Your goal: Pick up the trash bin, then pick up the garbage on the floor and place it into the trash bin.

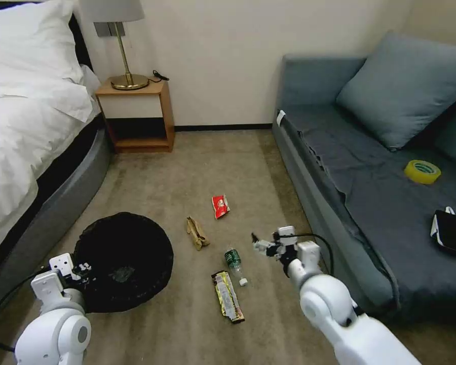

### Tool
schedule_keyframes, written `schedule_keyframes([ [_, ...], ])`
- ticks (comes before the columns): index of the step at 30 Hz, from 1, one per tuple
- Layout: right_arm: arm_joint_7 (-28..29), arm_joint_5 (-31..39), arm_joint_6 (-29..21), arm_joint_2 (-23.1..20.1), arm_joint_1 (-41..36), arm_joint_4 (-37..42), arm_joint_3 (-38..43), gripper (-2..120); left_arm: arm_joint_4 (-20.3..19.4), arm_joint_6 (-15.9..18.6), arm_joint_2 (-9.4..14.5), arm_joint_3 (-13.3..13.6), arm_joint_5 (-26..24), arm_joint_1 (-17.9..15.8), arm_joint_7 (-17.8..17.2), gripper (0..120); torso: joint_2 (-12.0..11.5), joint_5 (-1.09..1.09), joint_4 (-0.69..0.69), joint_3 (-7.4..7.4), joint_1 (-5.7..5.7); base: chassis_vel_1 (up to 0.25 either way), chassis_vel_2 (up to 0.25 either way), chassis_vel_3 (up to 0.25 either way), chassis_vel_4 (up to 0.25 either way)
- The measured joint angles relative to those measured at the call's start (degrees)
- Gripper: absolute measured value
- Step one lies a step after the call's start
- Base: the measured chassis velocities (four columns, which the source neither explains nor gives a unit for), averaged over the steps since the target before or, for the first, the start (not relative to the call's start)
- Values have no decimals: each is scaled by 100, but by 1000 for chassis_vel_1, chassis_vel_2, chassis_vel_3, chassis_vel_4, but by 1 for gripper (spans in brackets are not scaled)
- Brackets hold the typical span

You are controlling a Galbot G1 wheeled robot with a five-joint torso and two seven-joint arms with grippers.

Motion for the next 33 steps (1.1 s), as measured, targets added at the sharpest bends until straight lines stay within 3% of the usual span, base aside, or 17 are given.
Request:
schedule_keyframes([
  [3,132,623,-598,132,530,-449,-456,100,-31,-9,-16,-73,25,48,7,2,0,1,0,0,0,0,0,0,0],
  [8,68,791,-866,290,995,-1024,-936,100,-112,-11,-56,-161,38,95,9,2,0,0,0,0,0,0,0,0,0],
  [16,-138,475,-541,967,1828,-2615,-1712,100,-175,-23,-109,-338,40,185,12,2,0,-1,1,0,0,0,0,0,0],
  [20,-391,-99,-120,1320,2096,-3554,-1984,100,-226,-33,-111,-434,33,230,15,2,0,-1,1,0,0,0,0,0,0],
  [26,-665,-694,312,1551,2246,-4636,-2144,100,-318,-42,-128,-491,25,285,19,2,0,-1,-1,0,0,0,0,0,0],
  [33,-802,-921,585,1659,2271,-5113,-2165,100,-359,-60,-165,-556,27,328,21,2,0,0,-1,0,0,0,0,0,0],
])
